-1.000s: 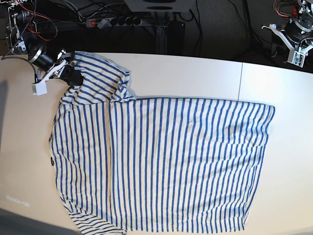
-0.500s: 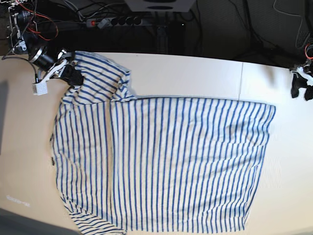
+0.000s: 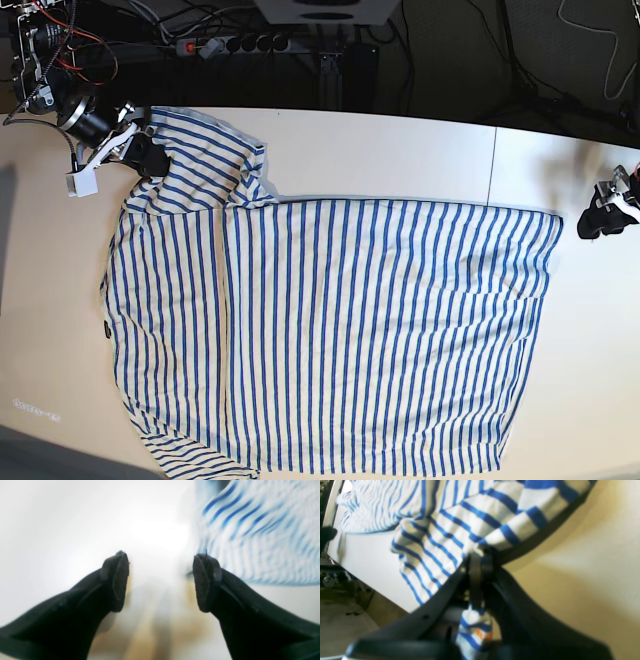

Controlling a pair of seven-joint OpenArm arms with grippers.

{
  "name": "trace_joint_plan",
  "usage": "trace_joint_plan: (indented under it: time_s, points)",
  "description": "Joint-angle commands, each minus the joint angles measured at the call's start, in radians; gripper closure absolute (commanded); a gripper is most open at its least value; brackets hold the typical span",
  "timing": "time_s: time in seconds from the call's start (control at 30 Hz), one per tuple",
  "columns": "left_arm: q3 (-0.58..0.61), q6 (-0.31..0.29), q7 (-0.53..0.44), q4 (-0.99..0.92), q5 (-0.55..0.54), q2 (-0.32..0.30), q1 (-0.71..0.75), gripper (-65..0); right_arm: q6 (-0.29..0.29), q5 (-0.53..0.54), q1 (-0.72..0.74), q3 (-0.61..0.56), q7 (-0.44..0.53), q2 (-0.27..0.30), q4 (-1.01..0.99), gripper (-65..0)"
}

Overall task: Fold the T-shirt properly
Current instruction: 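Lower the left gripper and grasp the opposite shoulder corner of the shirt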

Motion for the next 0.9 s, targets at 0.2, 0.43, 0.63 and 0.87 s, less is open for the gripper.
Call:
trace_joint_plan:
  time_s: [0.2,0.43,0.63,0.87]
  points:
    - [0.025,-0.082,0.109,0.009,-0.162,-0.028,-0.019,-43.7,0.009,-0.066,-0.006,0.0,-0.052,0.017,-0.005,0.0]
    - [0.145,-0.082,0.108,-0.035,-0.114,-0.028,-0.087,-43.7,0.009,-0.066,-0.004,0.0,-0.052,0.017,-0.005,0.0]
    - [0.164,-0.082,0.109,-0.159,-0.098,-0.023,-0.187,-43.7,0.009,-0.067,-0.004,0.0,-0.053,0.017,-0.005,0.0]
    - [0.222,-0.082,0.108,-0.181,-0.051,-0.005,-0.203,-43.7,0.009,-0.066,-0.004,0.0,-0.052,0.017,-0.005,0.0]
